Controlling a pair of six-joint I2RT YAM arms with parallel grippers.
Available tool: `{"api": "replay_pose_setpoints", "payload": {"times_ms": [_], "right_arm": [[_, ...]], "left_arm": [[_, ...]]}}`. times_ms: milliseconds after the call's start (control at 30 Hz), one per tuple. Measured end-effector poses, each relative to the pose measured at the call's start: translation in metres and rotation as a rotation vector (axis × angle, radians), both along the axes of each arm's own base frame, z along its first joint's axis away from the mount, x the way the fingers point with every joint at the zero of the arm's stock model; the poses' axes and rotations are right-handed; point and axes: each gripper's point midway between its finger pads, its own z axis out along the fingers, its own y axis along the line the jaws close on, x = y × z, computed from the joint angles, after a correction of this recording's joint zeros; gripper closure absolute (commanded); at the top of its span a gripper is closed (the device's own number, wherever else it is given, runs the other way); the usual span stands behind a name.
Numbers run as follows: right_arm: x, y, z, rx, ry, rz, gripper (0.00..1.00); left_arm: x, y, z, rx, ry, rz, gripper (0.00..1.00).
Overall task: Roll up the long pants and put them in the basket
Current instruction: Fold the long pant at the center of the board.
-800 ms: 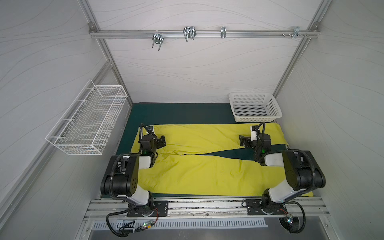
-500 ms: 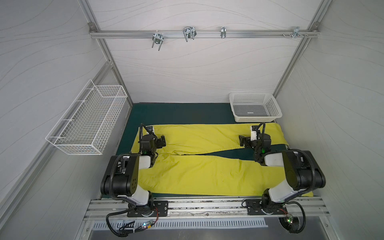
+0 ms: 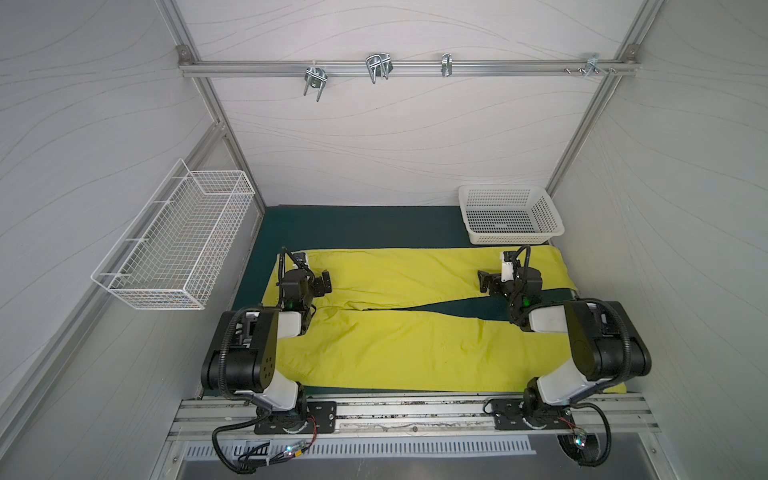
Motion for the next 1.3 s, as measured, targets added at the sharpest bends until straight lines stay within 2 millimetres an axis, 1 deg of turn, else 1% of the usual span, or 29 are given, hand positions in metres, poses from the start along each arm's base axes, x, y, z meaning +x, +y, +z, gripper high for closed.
{"api": "replay_pose_setpoints", "payload": {"times_ms": [67,133,167,200,233,300,333,367,400,467,500,567,600,667,700,733,767,800,833,933,1000,1067,1167,1233,1300], "right_arm": [[0.000,0.000,0.000,0.000,0.000,0.000,0.01],[0.000,0.000,0.000,0.000,0.000,0.000,0.01],[0.000,0.000,0.000,0.000,0.000,0.000,0.01],[0.000,0.000,0.000,0.000,0.000,0.000,0.01],[0.000,0.000,0.000,0.000,0.000,0.000,0.02],[0.000,0.000,0.000,0.002,0.000,0.000,0.12],[0.000,0.000,0.000,-0.001,0.000,0.002,0.21],[0.000,0.001,0.000,0.000,0.000,0.004,0.28],[0.000,0.001,0.000,0.002,0.000,0.007,0.30],[-0.001,0.003,0.000,0.007,0.000,0.016,0.31],[-0.001,0.003,0.000,0.009,0.000,0.020,0.34],[-0.002,0.004,0.000,0.008,0.010,0.024,0.36],[-0.002,0.004,0.001,0.006,0.018,0.022,0.36],[0.001,0.002,0.008,0.002,0.027,0.009,0.35],[0.005,0.000,0.016,-0.001,0.021,-0.001,0.34],[0.008,0.000,0.025,-0.004,0.012,-0.004,0.34],[0.012,0.002,0.034,-0.006,0.001,-0.004,0.33],[0.015,0.002,0.044,-0.012,-0.008,-0.010,0.33],[0.018,0.002,0.054,-0.018,-0.013,-0.014,0.32],[0.028,0.000,0.076,-0.022,-0.014,-0.042,0.31],[0.034,-0.001,0.085,-0.003,0.006,-0.057,0.34],[0.041,-0.005,0.089,0.027,0.044,-0.067,0.38],[0.055,-0.005,0.084,0.084,0.128,-0.055,0.39],[0.064,-0.001,0.074,0.126,0.191,-0.032,0.41],[0.066,0.005,0.060,0.166,0.254,-0.004,0.42]], "left_arm": [[0.000,0.000,0.000,0.000,0.000,0.000,0.00],[0.000,0.001,0.000,-0.002,0.000,0.000,0.05],[0.000,0.002,0.000,-0.001,0.000,0.001,0.11],[0.000,0.002,0.000,-0.002,0.000,0.000,0.20],[0.000,0.002,0.000,-0.006,0.000,0.001,0.26],[0.000,0.002,0.000,-0.006,0.000,0.001,0.34],[0.000,0.001,0.000,-0.004,0.000,-0.002,0.35],[0.000,0.001,0.000,-0.007,0.000,-0.002,0.37],[0.000,0.002,0.000,-0.001,0.000,0.001,0.41],[-0.001,0.004,0.000,0.015,0.011,0.033,0.45],[-0.002,0.007,0.000,0.025,0.034,0.051,0.49],[0.002,0.008,0.010,0.039,0.063,0.070,0.51],[0.007,0.008,0.020,0.047,0.059,0.078,0.51],[0.018,0.008,0.045,0.053,0.029,0.097,0.44],[0.023,0.008,0.059,0.049,0.008,0.107,0.40],[0.026,0.008,0.069,0.043,-0.004,0.121,0.38],[0.029,0.010,0.075,0.041,-0.003,0.135,0.39],[0.032,0.012,0.082,0.035,0.007,0.157,0.37],[0.035,0.015,0.086,0.037,0.031,0.182,0.32],[0.053,0.026,0.097,0.035,0.110,0.254,0.33],[0.068,0.032,0.103,0.026,0.157,0.291,0.33],[0.080,0.038,0.105,0.021,0.201,0.323,0.32],[0.086,0.046,0.096,0.006,0.282,0.360,0.32],[0.088,0.050,0.086,-0.002,0.339,0.376,0.32],[0.088,0.054,0.074,-0.021,0.384,0.383,0.30]]}}
